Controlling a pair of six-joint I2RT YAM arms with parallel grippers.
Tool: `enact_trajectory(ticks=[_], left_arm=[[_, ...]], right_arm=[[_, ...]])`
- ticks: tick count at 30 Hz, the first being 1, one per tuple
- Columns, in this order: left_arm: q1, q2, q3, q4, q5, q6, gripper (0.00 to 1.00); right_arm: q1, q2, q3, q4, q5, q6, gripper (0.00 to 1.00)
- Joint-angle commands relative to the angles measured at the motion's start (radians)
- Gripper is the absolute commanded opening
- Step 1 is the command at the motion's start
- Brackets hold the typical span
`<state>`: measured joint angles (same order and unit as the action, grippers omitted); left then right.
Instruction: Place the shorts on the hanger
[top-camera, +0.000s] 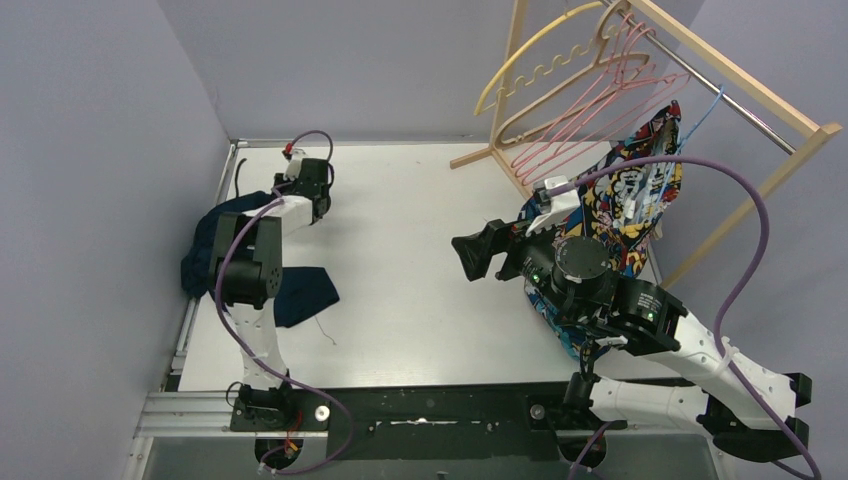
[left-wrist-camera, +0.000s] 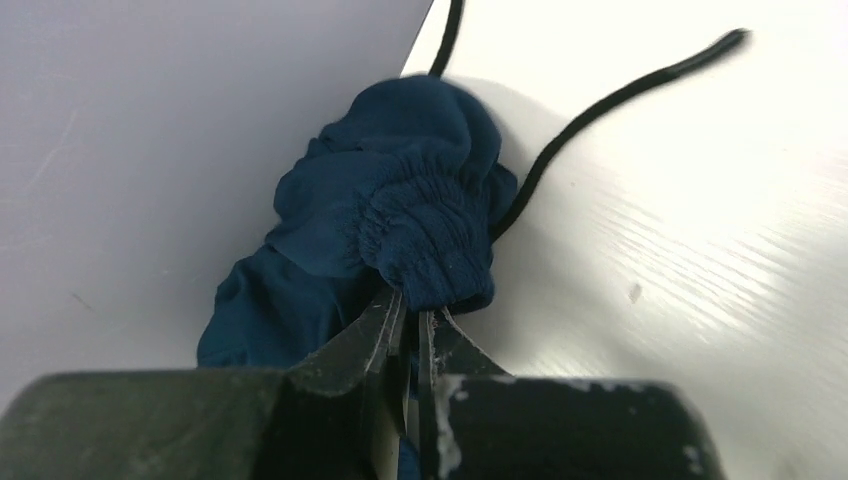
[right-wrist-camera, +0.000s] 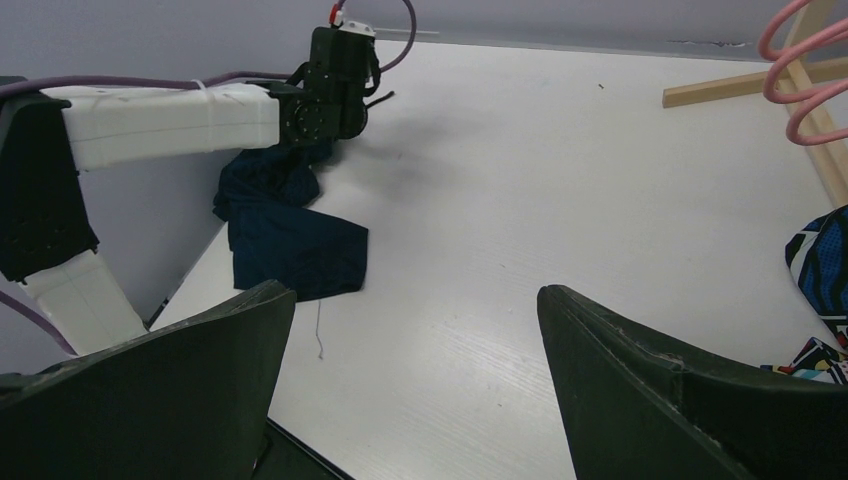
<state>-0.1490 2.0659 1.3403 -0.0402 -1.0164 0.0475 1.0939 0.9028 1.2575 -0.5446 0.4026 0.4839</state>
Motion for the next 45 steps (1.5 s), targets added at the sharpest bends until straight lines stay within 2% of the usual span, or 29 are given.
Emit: enact_trajectory(ticks=[1, 4, 9, 17, 20, 23, 27, 32, 35, 37, 41, 43, 45], left_arm=[[-0.092, -0.213, 0.083, -0.096, 0.039, -0.074, 0.0], [-0.146, -0.32, 0.125, -0.21, 0.109, -0.165, 0.0], [-0.213, -0.523, 0.174, -0.29, 0.281, -0.269, 0.0], [-0.234, -0.738, 0.306, -0.34, 0.598, -0.461, 0.0], [-0.235, -0.793, 0.305, -0.335, 0.697, -0.529, 0.0], [-0.234, -0.863, 0.209, -0.306, 0.756, -0.601, 0.0], [-0.235, -0.978, -0.059, -0.254, 0.802, -0.688, 0.0], [-0.231, -1.093, -0.397, -0.235, 0.807, -0.773, 0.0], [-0.228, -1.12, -0.499, -0.23, 0.805, -0.8, 0.0], [-0.227, -1.125, -0.53, -0.228, 0.815, -0.805, 0.0], [-0.221, -1.131, -0.546, -0.241, 0.813, -0.803, 0.0], [-0.213, -1.135, -0.547, -0.245, 0.812, -0.796, 0.0], [-0.203, -1.139, -0.544, -0.247, 0.81, -0.79, 0.0]], right_arm=[[0.006, -0.001, -0.023, 0.063, -0.004, 0.009, 0.98], [0.006, 0.013, -0.032, 0.077, -0.013, 0.01, 0.98], [0.007, 0.04, -0.037, 0.098, -0.04, 0.019, 0.98], [0.01, 0.089, -0.045, 0.17, -0.075, 0.068, 0.99], [0.013, 0.124, -0.049, 0.199, -0.085, 0.088, 1.0], [0.014, 0.171, -0.054, 0.216, -0.084, 0.133, 1.0], [0.015, 0.235, -0.079, 0.231, -0.077, 0.212, 0.99], [0.014, 0.324, -0.142, 0.215, 0.013, 0.463, 0.96], [0.013, 0.404, -0.171, 0.229, 0.037, 0.606, 0.93], [0.011, 0.459, -0.184, 0.261, 0.039, 0.67, 0.86], [0.01, 0.558, -0.196, 0.4, 0.016, 0.688, 0.61], [0.012, 0.601, -0.195, 0.436, 0.023, 0.716, 0.55], [0.012, 0.65, -0.194, 0.48, 0.02, 0.737, 0.54]])
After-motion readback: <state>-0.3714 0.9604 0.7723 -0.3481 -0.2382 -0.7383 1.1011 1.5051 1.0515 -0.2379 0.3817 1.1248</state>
